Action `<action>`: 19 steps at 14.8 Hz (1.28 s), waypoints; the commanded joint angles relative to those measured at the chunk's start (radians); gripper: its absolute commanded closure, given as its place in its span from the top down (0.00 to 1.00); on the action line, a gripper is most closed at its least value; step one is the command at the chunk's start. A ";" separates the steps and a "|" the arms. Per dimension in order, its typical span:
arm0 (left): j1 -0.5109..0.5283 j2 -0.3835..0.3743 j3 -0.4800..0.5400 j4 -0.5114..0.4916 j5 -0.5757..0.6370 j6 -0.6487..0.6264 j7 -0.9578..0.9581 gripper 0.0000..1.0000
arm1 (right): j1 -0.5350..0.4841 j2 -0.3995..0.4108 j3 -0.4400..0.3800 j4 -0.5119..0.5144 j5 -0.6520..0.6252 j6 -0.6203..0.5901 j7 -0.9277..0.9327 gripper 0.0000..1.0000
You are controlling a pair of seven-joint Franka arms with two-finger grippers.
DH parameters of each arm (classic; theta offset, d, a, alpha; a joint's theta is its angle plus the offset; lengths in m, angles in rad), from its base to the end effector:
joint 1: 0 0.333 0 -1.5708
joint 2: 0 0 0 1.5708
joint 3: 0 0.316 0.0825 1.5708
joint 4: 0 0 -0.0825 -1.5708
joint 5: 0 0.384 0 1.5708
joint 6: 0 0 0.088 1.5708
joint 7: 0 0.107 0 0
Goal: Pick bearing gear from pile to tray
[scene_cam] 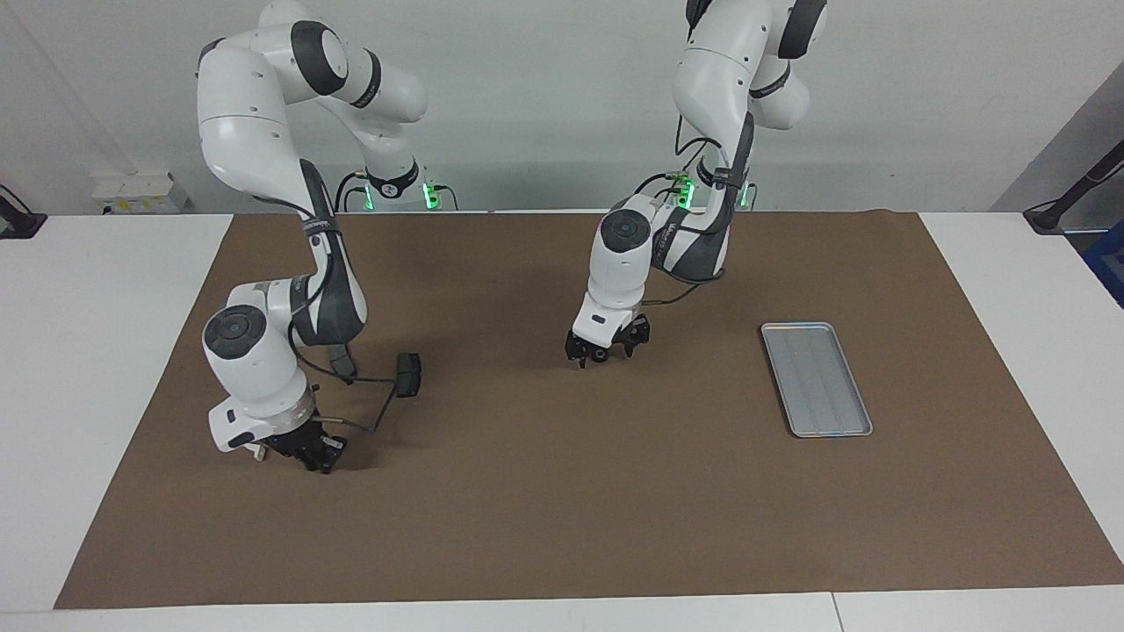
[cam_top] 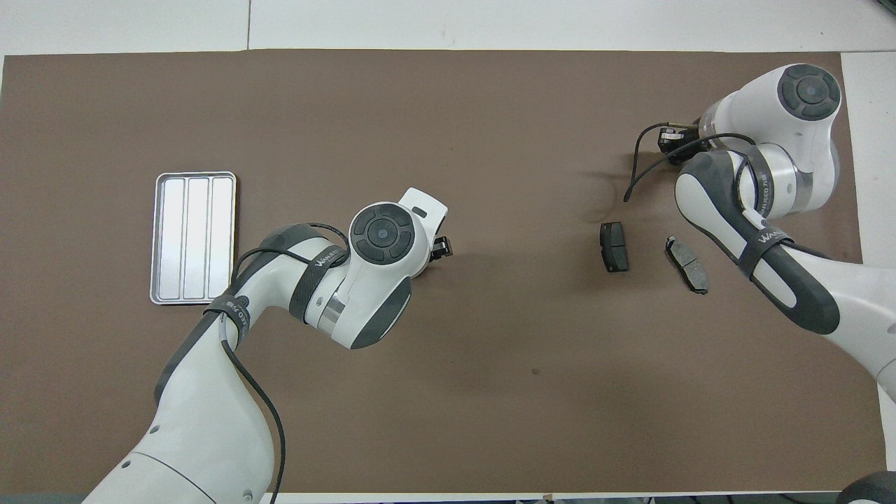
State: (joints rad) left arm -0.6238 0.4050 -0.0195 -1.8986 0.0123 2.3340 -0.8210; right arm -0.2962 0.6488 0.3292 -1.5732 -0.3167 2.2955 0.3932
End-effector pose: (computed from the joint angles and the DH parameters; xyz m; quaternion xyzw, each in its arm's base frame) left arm 0.5063 -0.3785 0.2911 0.9962 0.0854 0.0118 0.0097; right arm 0.7096 -0.0193 0.2867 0.9910 -0.1178 0.0624 0.0147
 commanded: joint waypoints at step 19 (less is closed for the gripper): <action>0.407 -0.265 0.029 0.178 -0.078 -0.486 0.426 0.00 | 0.086 -0.311 0.165 0.110 0.099 -0.630 0.205 0.00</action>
State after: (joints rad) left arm -0.3611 0.2140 0.0201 -1.7530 -0.0504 1.9753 -0.5623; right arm -0.2004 0.3518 0.4904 -1.4453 -0.2371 1.6738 0.5738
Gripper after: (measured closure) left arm 0.652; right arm 0.767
